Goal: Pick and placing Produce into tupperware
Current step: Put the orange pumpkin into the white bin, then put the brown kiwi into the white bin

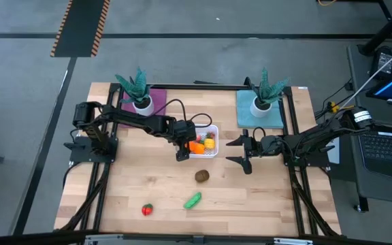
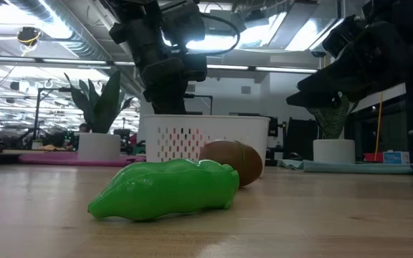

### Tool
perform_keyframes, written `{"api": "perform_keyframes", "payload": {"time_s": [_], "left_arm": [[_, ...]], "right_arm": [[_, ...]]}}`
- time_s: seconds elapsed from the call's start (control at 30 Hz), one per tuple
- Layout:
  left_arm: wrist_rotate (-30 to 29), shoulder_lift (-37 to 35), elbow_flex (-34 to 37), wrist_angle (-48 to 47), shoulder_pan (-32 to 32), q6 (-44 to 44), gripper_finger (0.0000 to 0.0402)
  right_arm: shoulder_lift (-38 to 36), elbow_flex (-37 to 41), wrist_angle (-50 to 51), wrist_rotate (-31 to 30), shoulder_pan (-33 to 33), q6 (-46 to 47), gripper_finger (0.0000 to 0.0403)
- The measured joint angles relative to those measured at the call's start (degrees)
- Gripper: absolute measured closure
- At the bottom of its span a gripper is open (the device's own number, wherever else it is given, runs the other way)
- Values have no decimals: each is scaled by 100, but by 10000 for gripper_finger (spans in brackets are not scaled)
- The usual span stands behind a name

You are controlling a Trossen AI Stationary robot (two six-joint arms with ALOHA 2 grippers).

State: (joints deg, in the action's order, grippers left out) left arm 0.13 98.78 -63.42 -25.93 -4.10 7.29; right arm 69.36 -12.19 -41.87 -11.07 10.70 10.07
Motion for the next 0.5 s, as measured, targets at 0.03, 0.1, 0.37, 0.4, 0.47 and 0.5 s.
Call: {"api": "perform_keyframes", "payload": {"time_s": [0.03, 0.1, 0.37, 0.4, 0.47, 0.5], "left_arm": [[-1, -9, 0, 2, 13, 0, 96], [-1, -18, 0, 86, 52, -3, 95], [68, -101, -72, 180, 220, -607, 94], [62, -126, -141, 169, 219, -637, 94], [-8, -231, -280, -25, 212, -666, 94], [-52, -286, -363, -239, 212, -683, 94]], "right_arm": [[0, 0, 0, 0, -1, -1, 108], [0, 0, 0, 0, -2, -2, 108], [0, 0, 7, 2, -2, 0, 108], [0, 0, 7, 2, -2, -1, 108], [0, 0, 5, 0, -2, -2, 108], [0, 0, 6, 2, -2, -1, 108]]}}
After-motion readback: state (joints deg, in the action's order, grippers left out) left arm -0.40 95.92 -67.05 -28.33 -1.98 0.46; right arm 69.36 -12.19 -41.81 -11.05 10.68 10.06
